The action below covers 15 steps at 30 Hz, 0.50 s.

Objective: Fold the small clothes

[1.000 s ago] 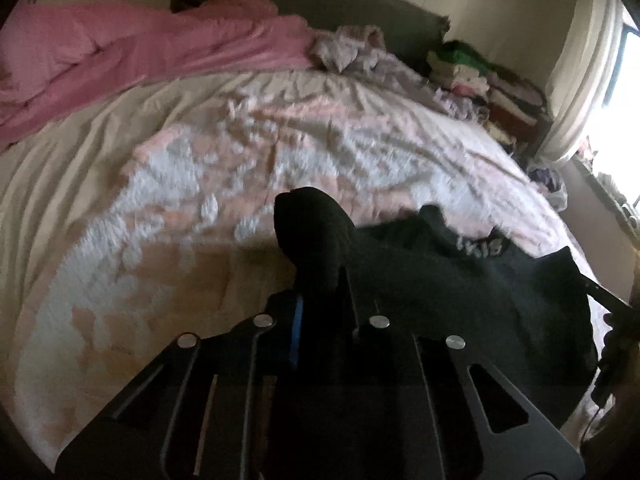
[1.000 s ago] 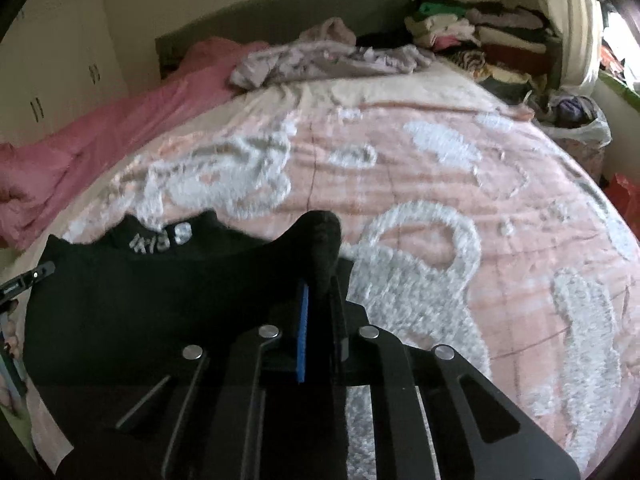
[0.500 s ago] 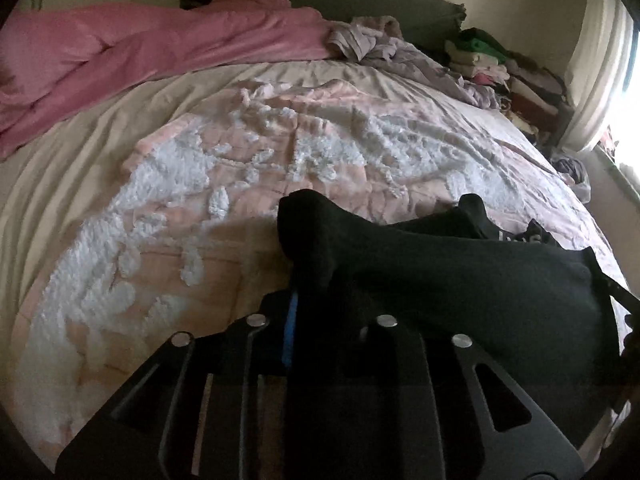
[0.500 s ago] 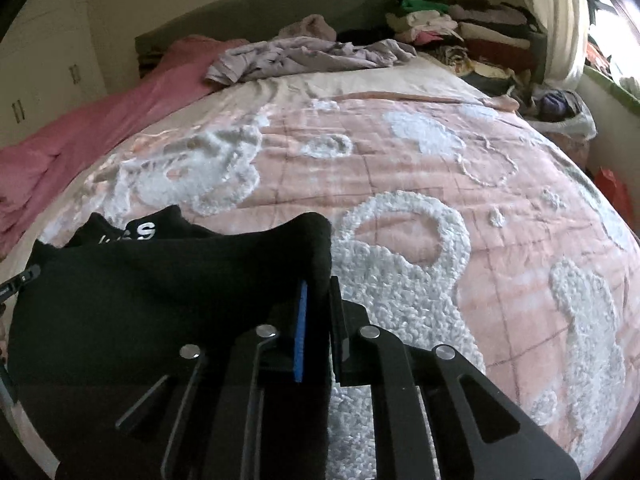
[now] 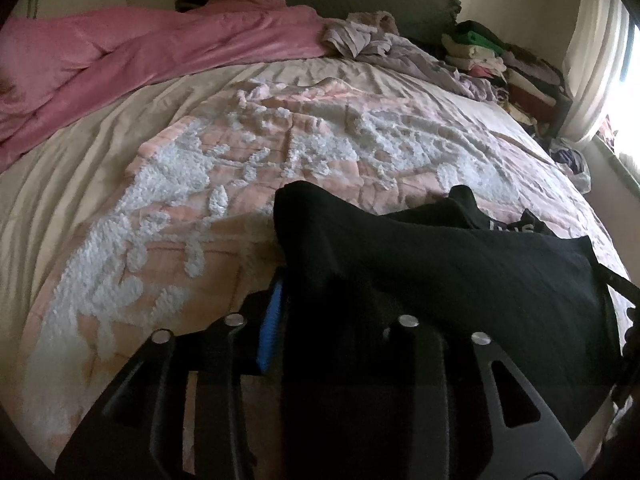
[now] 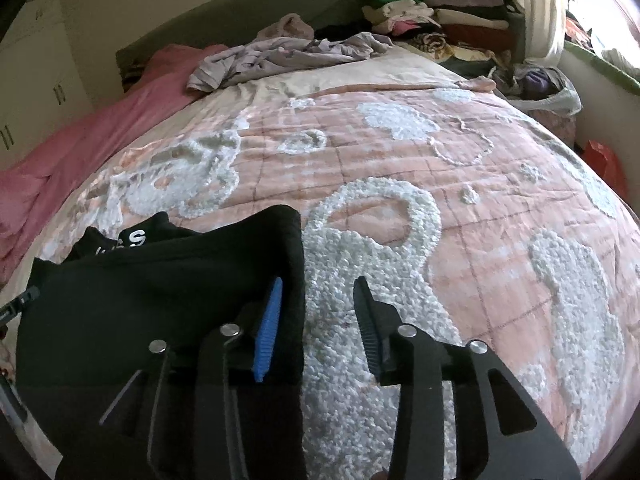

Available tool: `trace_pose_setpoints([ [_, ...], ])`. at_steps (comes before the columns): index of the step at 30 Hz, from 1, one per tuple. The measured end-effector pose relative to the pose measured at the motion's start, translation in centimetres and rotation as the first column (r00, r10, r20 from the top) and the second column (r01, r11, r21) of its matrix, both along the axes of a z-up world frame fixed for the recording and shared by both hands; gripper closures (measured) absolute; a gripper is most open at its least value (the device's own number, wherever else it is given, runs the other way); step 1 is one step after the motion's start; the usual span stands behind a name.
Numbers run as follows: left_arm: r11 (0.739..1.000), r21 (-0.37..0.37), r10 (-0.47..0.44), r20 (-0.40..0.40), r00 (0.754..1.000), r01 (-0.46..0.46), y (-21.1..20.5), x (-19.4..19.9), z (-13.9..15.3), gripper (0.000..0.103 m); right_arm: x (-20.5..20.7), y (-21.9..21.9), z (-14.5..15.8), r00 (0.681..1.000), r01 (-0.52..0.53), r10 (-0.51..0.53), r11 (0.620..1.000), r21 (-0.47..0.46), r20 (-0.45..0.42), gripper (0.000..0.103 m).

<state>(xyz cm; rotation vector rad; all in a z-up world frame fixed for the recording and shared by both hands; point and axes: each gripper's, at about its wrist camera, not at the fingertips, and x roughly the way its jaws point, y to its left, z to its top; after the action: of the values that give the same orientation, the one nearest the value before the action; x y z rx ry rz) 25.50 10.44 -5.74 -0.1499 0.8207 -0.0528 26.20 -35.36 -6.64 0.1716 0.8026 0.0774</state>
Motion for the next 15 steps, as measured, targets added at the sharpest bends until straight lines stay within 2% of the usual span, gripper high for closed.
trace_pose_setpoints([
  [4,1.0,-0.002,-0.009,0.005,1.0,0.009,-0.4,-0.6,0.5,0.066,-0.7,-0.1,0.7,1.0,0.005,-0.005,1.0,-0.001,0.018,0.059],
  [6,1.0,-0.005,-0.012,0.008,1.0,0.012,-0.5,-0.9,0.8,0.064,-1.2,-0.2,1.3,0.999,0.011,-0.011,1.0,-0.002,0.035,0.051],
  [10,1.0,-0.009,-0.019,0.022,1.0,0.02,-0.6,-1.5,1.7,0.062,-2.4,-0.1,2.5,0.997,0.0,0.0,1.0,0.0,0.071,0.051],
  [12,1.0,-0.013,-0.024,0.029,0.999,0.024,-0.7,-1.8,2.1,0.06,-3.0,0.0,3.1,0.996,-0.011,0.01,1.0,0.006,0.087,0.044],
  [13,1.0,-0.015,-0.024,0.033,0.999,0.025,-0.7,-2.0,2.4,0.056,-3.3,0.1,3.3,0.996,-0.015,0.014,1.0,0.013,0.093,0.044],
  [15,1.0,-0.017,-0.022,0.04,0.999,0.023,-0.6,-2.4,2.7,0.055,-3.8,0.1,3.6,0.995,-0.025,0.022,0.999,0.03,0.097,0.042],
])
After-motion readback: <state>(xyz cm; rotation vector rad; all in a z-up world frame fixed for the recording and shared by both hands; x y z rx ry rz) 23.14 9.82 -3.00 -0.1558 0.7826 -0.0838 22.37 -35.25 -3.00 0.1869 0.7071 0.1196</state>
